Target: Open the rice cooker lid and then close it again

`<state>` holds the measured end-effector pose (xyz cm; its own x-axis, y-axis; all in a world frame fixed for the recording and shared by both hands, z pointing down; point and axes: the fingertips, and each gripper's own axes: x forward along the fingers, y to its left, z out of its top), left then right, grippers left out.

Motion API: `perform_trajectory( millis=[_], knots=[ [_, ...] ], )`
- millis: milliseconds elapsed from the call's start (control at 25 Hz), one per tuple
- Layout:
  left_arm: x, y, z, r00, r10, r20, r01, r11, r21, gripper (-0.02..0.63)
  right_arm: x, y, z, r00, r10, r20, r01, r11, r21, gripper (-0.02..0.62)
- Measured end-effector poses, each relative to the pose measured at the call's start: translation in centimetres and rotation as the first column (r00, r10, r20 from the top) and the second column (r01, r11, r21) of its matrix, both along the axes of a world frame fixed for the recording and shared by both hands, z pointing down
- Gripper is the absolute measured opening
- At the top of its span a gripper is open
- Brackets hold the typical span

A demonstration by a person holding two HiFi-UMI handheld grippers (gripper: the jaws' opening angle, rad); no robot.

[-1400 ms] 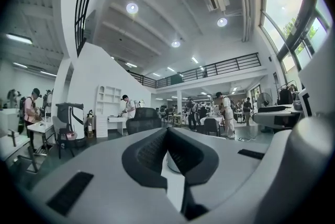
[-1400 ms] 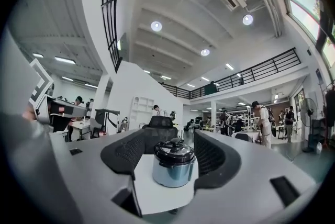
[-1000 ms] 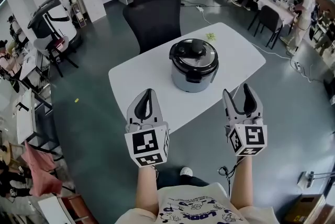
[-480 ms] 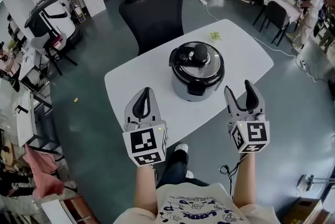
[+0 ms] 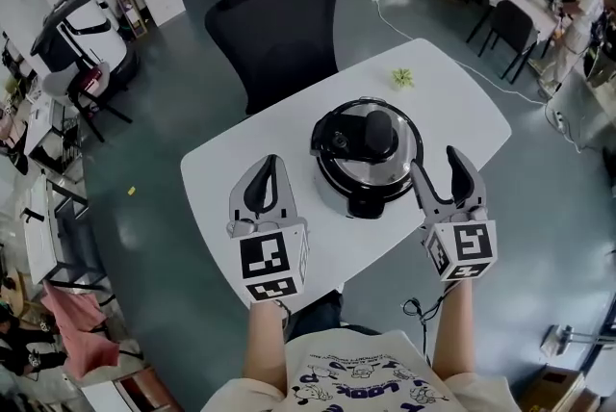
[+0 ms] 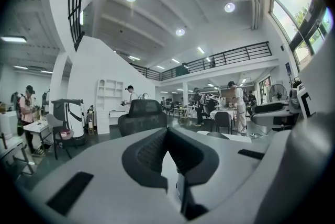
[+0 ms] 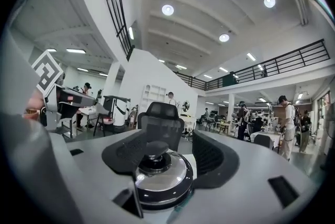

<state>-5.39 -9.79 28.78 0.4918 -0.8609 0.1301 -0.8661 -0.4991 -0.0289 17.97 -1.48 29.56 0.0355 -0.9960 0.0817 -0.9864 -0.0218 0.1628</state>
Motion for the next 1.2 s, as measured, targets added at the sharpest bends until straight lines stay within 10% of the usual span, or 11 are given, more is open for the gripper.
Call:
perform_trajectory(
  millis=[440,760,960,1200],
  knots=[
    [0.6,-6.8,2.1,1.0,0.001,0.024,0.0,0.999,-0.039,0.014,0.0,-7.9,1.2,0.989,-0.151,-0.003,0.15,0.984,-0.094,0.299],
    [0.9,-9.1,3.6,0.997,-0.056,0.052,0.059,0.996,-0.066,0.014,0.7,-11.6,1.9,0.919,-0.378,-0.114,0.342,0.907,-0.244,0.299],
    [0.9,-9.9,4.0,0.991,-0.12,0.066,0.125,0.989,-0.084,0.014,0.6,-13.4,2.1,0.775,-0.586,-0.237,0.481,0.79,-0.381,0.3],
    [1.7,-9.9,5.1,0.977,-0.195,0.083,0.203,0.974,-0.099,0.014,0.0,-14.0,4.5,0.487,-0.82,-0.302,0.573,0.56,-0.598,0.305]
  ],
)
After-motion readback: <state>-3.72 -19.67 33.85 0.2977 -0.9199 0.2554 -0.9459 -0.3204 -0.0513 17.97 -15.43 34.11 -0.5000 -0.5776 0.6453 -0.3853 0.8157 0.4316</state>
